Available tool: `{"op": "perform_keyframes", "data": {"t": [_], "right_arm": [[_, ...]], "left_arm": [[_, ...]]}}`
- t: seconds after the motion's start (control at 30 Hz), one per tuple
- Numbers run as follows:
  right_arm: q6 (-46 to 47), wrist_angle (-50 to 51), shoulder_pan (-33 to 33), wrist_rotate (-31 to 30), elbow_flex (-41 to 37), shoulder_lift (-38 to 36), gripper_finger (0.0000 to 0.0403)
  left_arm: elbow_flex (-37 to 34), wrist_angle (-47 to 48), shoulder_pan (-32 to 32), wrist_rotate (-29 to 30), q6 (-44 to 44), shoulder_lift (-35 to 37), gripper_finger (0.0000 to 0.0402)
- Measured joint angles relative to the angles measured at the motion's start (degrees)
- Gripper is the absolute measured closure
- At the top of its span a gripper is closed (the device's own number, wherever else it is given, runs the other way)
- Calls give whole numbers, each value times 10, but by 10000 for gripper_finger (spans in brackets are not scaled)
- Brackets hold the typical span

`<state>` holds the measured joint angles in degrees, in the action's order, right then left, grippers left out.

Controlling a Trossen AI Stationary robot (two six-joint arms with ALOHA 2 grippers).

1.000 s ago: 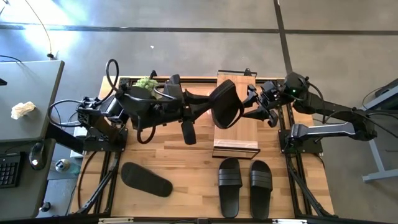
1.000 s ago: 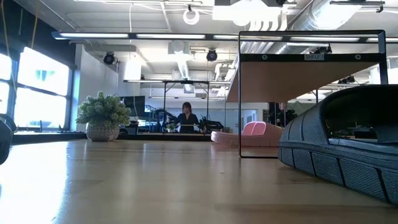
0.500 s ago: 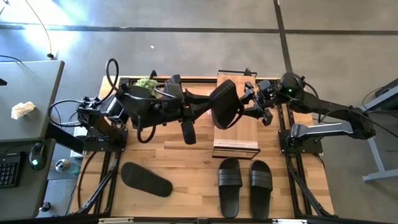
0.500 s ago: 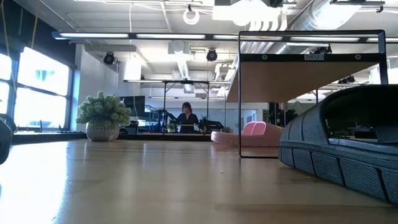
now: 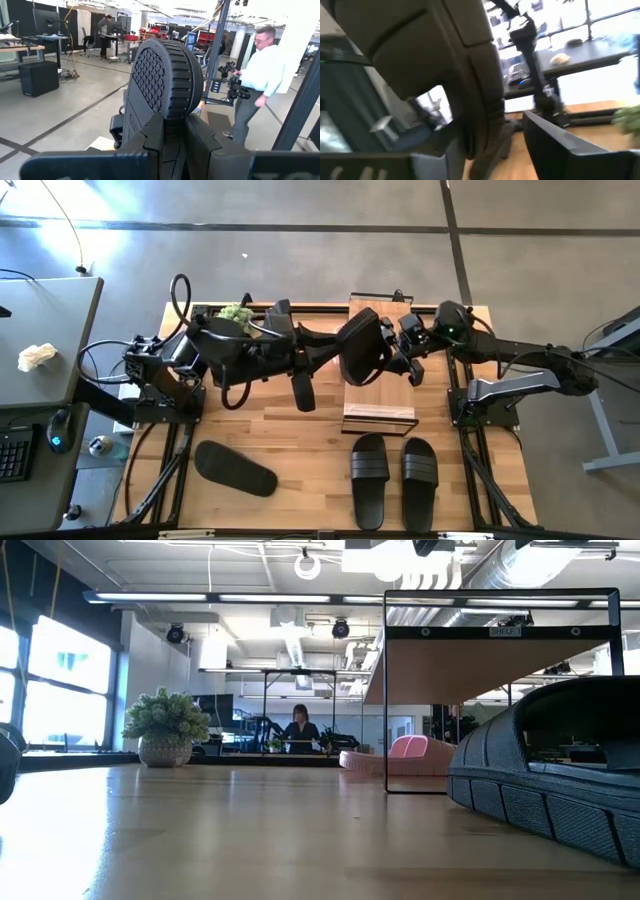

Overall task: Pick and place slides into the shelf
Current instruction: Put the black slipper under the shelf

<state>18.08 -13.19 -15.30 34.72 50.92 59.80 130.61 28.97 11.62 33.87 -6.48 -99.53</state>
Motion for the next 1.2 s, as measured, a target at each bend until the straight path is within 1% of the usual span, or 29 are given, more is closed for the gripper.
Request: {"op": "perform_keyframes", "data": {"t": [0.1, 0.17, 0.23, 0.27, 0.3, 0.43, 0.57, 0.7, 0.8, 0.87, 0.93, 1.03, 1.2], "right_arm": [[-19, 0, 6, -20, 0, -1, 283], [-20, -2, 7, -19, 0, -2, 326], [-16, 1, 7, -17, 0, -1, 370], [-16, 3, 7, -17, 0, -2, 381], [-15, 5, 7, -17, 0, -2, 385], [5, 29, 7, -44, 0, -12, 374], [-16, 91, 5, -48, 0, -36, 389], [-15, 147, 4, -60, 0, -63, 389], [-11, 206, 3, -78, 0, -88, 389], [7, 256, 1, -80, 0, -105, 389], [37, 295, -1, -75, 0, -121, 389], [85, 360, -5, -41, 0, -140, 389], [175, 415, -5, 53, 0, -144, 389]], "left_arm": [[0, 13, 0, 0, 0, 0, 364], [0, 24, 0, 0, 0, 0, 363], [1, 34, 0, 0, -7, 0, 353], [1, 37, 0, 0, -15, 0, 345], [1, 39, 0, 0, -22, 0, 334], [1, 54, 0, 0, -20, 1, 282], [1, 92, 0, -19, 7, 9, 233], [8, 128, 0, -33, 31, 17, 202], [14, 167, 5, -36, 51, 22, 198], [18, 192, 9, -35, 82, 27, 203], [19, 237, 17, -32, 117, 34, 212], [19, 304, 31, -9, 160, 34, 227], [18, 416, 62, 54, 270, 9, 248]]}}
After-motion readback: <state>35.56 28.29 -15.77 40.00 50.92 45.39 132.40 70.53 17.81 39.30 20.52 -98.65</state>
